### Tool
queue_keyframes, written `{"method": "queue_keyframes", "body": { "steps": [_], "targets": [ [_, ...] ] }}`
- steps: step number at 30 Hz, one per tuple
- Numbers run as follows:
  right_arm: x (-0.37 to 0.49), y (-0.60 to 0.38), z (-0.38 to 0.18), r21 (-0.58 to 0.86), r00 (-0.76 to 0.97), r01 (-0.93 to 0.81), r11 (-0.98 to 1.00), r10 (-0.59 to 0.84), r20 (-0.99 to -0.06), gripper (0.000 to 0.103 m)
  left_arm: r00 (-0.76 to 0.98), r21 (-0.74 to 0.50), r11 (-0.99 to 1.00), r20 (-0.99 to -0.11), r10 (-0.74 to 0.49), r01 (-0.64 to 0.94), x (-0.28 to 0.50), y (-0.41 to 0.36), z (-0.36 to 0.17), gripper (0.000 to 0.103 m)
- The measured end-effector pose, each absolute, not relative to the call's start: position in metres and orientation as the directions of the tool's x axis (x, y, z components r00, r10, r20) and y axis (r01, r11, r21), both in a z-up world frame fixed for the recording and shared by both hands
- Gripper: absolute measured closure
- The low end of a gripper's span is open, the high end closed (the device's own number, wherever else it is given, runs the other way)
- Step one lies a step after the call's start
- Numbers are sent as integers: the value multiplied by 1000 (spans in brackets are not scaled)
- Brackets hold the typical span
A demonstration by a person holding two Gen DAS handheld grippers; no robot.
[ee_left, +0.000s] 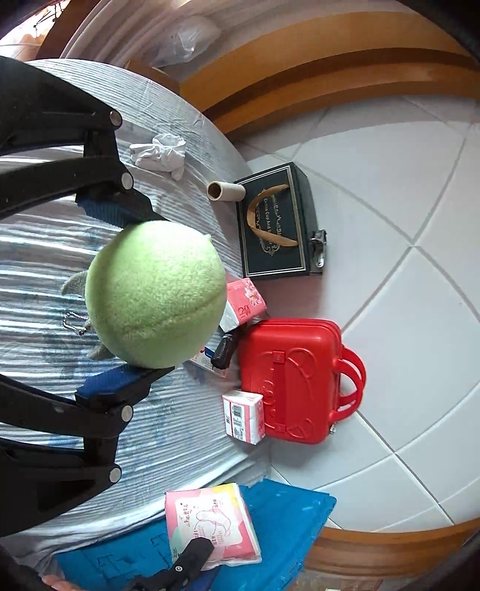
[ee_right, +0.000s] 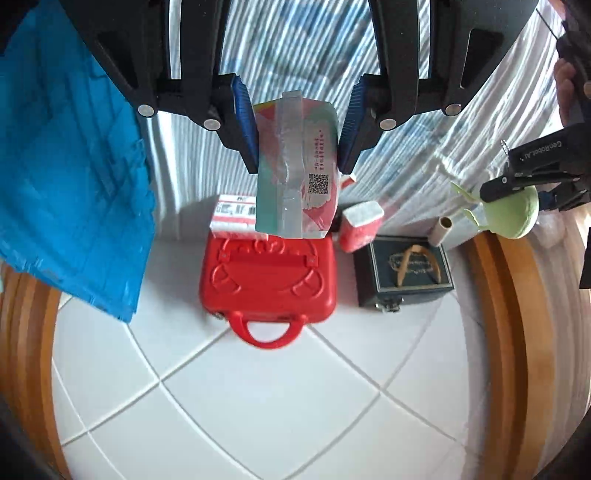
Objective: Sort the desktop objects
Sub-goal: 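Lift the ball and tissue pack and carry both over the blue bin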
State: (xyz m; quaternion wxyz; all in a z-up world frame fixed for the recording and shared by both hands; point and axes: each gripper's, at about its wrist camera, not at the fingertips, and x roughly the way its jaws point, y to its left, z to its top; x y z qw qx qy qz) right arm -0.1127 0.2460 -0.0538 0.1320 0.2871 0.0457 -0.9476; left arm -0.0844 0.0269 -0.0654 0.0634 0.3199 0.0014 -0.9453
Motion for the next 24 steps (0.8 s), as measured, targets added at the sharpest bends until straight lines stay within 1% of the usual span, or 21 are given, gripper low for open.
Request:
{"method": "queue_keyframes", "body": {
  "steps": [6,10,13,19,24],
  "targets": [
    [-32,249,2,-71,-896,214,-974,-167,-411,62,-849,27,-999,-525,-54,46,-28,53,-26,38],
    [18,261,34,-101,-944,146,-984,-108,-311,62,-875,33,-999,-484,1,-19,1,84,-5,38],
    [46,277,54,-114,-963,107,-988,-75,-258,62,-887,35,-997,-460,41,-65,16,116,9,38],
    [90,344,87,-93,-984,33,-995,-16,-178,62,-905,42,-986,-404,132,-163,37,211,35,38],
    [117,432,107,-99,-993,-24,-995,36,-116,62,-929,41,-978,-324,178,-202,50,316,60,38]
  ]
}}
